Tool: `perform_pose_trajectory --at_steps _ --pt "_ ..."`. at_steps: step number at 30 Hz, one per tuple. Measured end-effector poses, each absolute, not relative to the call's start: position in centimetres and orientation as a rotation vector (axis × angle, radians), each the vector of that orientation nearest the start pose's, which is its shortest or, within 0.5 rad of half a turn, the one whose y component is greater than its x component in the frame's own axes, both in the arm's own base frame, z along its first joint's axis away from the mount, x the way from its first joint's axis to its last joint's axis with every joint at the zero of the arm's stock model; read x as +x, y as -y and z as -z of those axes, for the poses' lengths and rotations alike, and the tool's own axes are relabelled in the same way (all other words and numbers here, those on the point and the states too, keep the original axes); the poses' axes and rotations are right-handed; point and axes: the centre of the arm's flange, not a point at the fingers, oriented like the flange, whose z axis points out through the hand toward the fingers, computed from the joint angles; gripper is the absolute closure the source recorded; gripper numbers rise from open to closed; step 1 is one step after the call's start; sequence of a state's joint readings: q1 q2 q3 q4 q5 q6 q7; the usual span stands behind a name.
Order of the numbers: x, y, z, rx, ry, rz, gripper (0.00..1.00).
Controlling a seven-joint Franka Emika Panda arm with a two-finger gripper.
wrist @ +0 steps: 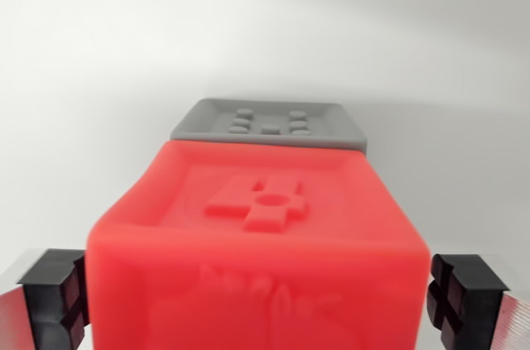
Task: Destack cube
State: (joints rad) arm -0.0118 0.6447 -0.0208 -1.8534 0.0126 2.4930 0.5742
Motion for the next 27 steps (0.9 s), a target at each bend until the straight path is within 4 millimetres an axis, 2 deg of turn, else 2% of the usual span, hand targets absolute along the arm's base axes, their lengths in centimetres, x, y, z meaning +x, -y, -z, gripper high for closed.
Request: perform_pose_trajectory --at_steps 3,4,27 --pt "63.94 2.03 -16.92 -3.001 -0.949 -0.007 0.0" --pt "63.94 2.03 -16.89 -3.001 -0.949 -0.007 1.0" --pt "63.97 2.01 -16.91 -3.001 -0.949 -0.005 1.0"
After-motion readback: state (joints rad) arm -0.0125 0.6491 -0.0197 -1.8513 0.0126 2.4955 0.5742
